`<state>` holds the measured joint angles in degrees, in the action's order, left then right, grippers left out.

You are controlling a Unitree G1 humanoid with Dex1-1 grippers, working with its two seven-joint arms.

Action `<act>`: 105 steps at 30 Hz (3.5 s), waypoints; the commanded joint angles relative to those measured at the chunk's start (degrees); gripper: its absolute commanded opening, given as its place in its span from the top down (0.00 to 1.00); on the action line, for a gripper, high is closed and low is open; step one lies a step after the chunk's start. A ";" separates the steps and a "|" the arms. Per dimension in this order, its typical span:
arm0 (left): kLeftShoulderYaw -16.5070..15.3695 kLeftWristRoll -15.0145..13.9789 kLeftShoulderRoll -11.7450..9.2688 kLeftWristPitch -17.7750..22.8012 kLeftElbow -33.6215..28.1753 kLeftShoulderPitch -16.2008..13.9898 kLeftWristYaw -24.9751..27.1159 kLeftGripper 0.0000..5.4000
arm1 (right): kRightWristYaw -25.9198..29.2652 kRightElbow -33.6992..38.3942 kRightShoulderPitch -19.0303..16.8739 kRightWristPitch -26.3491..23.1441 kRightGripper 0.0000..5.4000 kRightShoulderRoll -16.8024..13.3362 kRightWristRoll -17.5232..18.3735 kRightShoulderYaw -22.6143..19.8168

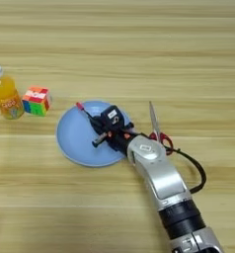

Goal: Move the objects on the table

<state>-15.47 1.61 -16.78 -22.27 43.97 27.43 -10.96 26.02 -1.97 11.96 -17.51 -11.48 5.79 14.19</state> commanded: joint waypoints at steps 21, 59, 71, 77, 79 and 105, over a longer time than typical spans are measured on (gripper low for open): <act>0.05 -0.66 -0.06 0.33 -0.58 -0.31 -0.08 0.00 | -4.23 -1.81 2.64 11.11 0.51 1.66 -0.15 -7.87; -0.90 -1.58 0.20 -1.01 -2.17 -0.70 -0.35 0.00 | -23.23 -36.86 15.61 27.57 0.00 -2.55 -3.93 -23.31; -5.85 -5.89 0.76 -10.55 -8.61 -1.81 -3.10 0.00 | -22.37 -36.98 15.53 27.51 0.00 -2.02 -4.31 -22.60; -3.56 -8.44 2.29 -12.63 -11.45 -1.92 2.70 0.00 | -22.34 -37.06 15.49 27.48 0.00 -1.92 -4.44 -22.19; -1.60 -8.38 2.82 -11.93 -11.42 -2.03 5.60 0.00 | -22.31 -37.09 15.50 27.46 0.00 -1.91 -4.44 -22.10; 7.92 -2.78 3.80 -6.56 -9.16 -3.31 14.62 0.00 | -22.08 -37.14 15.54 27.23 0.00 -1.58 -4.36 -21.84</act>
<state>-8.02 -2.34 -12.69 -30.24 33.87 24.27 3.77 4.02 -38.59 26.51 9.67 -13.33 1.35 -7.72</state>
